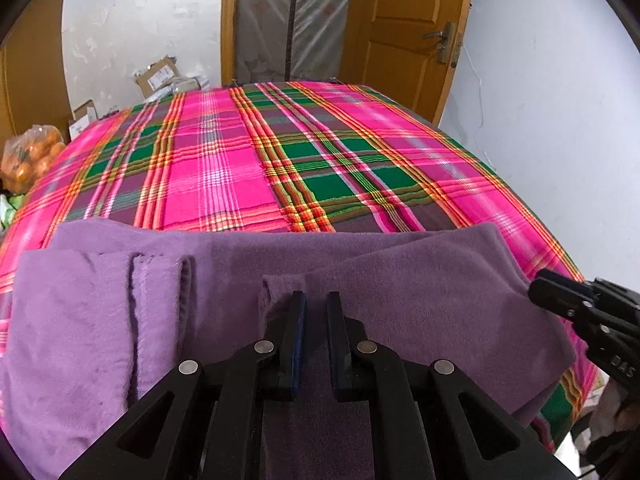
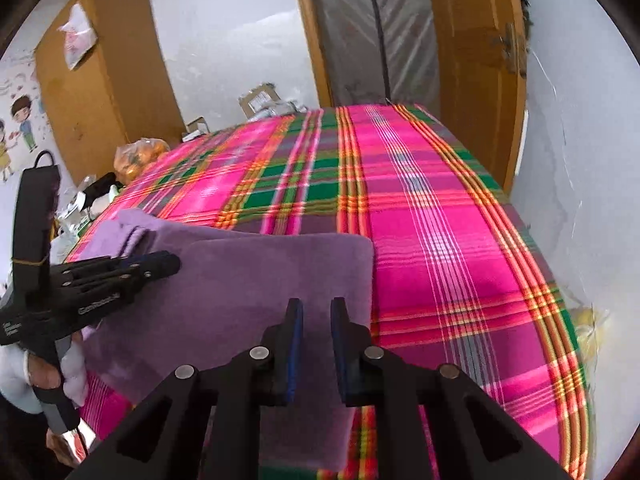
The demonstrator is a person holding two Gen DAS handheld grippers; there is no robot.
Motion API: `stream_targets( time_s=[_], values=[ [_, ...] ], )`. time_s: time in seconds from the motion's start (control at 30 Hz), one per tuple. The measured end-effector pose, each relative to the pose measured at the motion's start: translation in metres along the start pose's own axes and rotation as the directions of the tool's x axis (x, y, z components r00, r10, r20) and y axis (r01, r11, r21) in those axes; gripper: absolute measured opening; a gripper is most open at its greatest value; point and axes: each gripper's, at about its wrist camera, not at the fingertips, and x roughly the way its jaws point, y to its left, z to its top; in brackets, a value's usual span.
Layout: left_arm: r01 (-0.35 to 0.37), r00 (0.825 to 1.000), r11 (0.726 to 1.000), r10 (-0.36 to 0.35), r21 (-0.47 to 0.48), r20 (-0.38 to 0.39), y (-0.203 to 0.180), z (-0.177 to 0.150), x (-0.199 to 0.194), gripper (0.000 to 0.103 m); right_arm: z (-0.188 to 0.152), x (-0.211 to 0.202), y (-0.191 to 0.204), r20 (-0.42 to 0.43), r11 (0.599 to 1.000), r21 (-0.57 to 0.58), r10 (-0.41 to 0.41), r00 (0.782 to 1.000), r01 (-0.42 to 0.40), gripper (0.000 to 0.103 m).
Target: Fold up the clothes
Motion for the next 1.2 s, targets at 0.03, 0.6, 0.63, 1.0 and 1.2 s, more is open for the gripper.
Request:
stream_targets(
  time_s=[0.03,0.6,0.63,1.0,1.2],
  values=[
    [-0.004,1.0,1.0,0.004,0.001,0.004,-0.001,-0.001,-0.003,0.01,-0.002,0.001,0.002,-0.007,1.0,-0.009,0.001,1.0,-0.001,0.014],
    [-0.025,1.0,0.999,0.024,0.033,0.019,-0.004,-0.015,-0.009,0.01,-0.014,0.014,0.006,-0.001,0.999,-0.034,-0.028,1.0,0.028,0.015],
    [-0.026,0.999,0.999,0.025,0.035,0.02,-0.005,-0.015,-0.009,0.01,-0.014,0.014,0.005,0.004,0.999,-0.033,-0.023,1.0,0.023,0.015],
    [-0.028,0.999,0.999,0.027,0.035,0.019,-0.006,-0.015,-0.009,0.01,-0.017,0.011,-0.001,0.028,1.0,-0.022,0.003,1.0,-0.003,0.015],
    [-0.031,0.999,0.999,0.031,0.027,0.014,-0.005,-0.016,-0.013,0.01,-0.017,0.001,0.002,0.049,0.999,-0.033,0.001,0.999,0.0,0.015]
  ],
)
